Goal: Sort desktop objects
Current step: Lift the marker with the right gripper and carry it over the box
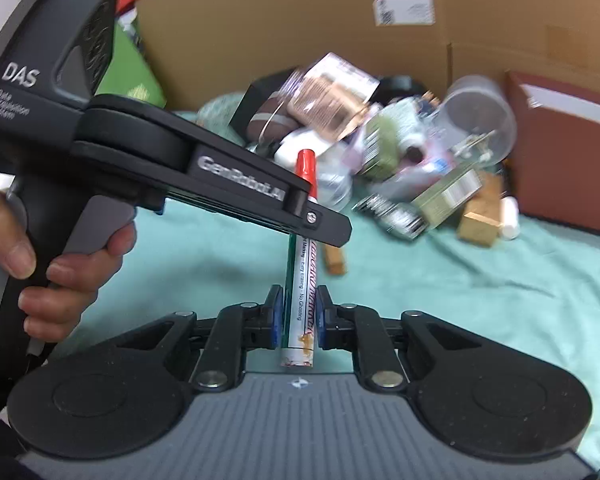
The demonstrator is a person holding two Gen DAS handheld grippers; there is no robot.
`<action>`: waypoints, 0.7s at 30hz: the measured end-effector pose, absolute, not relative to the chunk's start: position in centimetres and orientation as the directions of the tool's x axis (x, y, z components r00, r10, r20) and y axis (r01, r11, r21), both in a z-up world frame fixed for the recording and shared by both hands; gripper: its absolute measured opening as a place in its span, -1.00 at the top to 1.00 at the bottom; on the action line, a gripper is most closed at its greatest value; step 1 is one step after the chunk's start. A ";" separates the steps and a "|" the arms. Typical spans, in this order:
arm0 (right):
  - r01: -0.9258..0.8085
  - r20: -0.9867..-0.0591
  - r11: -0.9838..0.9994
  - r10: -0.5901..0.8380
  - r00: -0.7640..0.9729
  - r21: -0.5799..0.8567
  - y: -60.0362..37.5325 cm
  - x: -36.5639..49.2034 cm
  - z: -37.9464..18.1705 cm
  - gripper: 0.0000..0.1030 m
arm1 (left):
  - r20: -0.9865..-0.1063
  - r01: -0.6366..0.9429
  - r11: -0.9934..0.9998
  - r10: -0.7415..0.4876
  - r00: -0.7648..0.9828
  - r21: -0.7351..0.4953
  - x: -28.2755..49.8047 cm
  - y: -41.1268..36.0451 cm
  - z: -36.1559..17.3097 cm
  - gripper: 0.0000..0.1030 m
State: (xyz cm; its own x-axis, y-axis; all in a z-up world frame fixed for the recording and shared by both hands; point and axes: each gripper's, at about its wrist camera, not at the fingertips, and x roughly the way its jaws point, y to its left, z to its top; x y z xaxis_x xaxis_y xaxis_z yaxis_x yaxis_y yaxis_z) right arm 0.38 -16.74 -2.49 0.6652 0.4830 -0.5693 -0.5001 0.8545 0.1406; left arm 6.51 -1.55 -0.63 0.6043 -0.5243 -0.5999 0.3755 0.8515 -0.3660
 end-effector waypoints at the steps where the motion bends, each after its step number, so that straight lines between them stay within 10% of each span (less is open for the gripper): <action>1: -0.492 -0.561 0.859 0.479 0.675 0.141 -17.3 0.5 -2.2 0.73 | -0.588 0.383 0.843 -0.538 0.604 -0.378 6.7 -2.1 -0.3 0.57; 21: -0.280 -0.363 0.957 0.235 0.902 -0.076 -27.8 8.3 6.9 0.73 | -0.372 0.587 0.679 -0.733 0.570 -0.440 16.0 -14.4 7.2 0.61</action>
State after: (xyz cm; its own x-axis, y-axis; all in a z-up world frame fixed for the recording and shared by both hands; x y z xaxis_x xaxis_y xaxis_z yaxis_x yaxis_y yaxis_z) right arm 8.34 -27.75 6.87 0.9018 0.2346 -0.3628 -0.2797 0.9571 -0.0763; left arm 15.99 -14.43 7.25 0.5695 -0.7330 -0.3719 0.5873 0.6794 -0.4398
